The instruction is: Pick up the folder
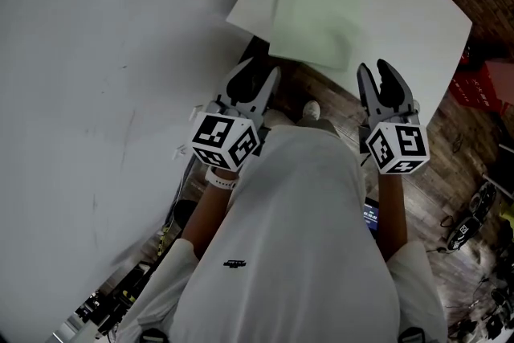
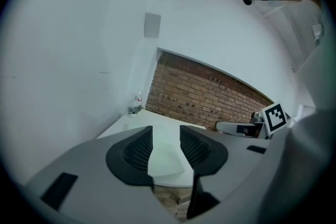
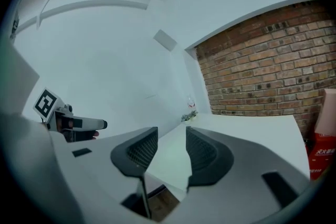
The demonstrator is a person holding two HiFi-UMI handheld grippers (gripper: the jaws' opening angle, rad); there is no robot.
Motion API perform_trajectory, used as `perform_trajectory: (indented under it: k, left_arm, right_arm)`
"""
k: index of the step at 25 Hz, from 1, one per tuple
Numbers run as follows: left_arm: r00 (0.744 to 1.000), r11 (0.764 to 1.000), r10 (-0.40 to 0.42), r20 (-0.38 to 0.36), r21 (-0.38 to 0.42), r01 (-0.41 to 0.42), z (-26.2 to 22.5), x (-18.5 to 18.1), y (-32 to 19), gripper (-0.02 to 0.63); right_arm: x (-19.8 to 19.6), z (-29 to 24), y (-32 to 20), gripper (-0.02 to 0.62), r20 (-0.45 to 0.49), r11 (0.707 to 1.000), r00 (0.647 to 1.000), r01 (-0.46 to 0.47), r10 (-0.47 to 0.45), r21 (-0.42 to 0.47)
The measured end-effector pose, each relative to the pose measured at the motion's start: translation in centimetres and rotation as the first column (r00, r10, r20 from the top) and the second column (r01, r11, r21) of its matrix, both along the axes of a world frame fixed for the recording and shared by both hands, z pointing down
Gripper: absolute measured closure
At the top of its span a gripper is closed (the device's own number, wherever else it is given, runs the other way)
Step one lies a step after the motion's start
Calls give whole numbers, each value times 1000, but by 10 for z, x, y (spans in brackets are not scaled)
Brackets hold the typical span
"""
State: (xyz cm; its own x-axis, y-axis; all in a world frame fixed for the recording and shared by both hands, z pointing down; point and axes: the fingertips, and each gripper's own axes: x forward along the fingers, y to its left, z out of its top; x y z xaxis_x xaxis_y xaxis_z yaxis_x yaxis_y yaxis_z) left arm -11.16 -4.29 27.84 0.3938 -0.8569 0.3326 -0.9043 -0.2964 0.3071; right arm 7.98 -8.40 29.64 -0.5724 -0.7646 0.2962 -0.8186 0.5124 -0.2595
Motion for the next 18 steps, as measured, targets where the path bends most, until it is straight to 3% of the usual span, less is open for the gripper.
perform_trajectory:
  k: [4, 18]
  left_arm:
    - [1000, 999, 11, 4, -32, -11, 19, 12, -36, 439]
    - [998, 991, 51, -28, -119, -54, 53, 15, -83, 353]
  right_arm:
    - [14, 19, -32, 417, 1, 999, 1000, -5, 6, -32]
    - [13, 51, -63, 326, -33, 989, 999, -13, 8, -147]
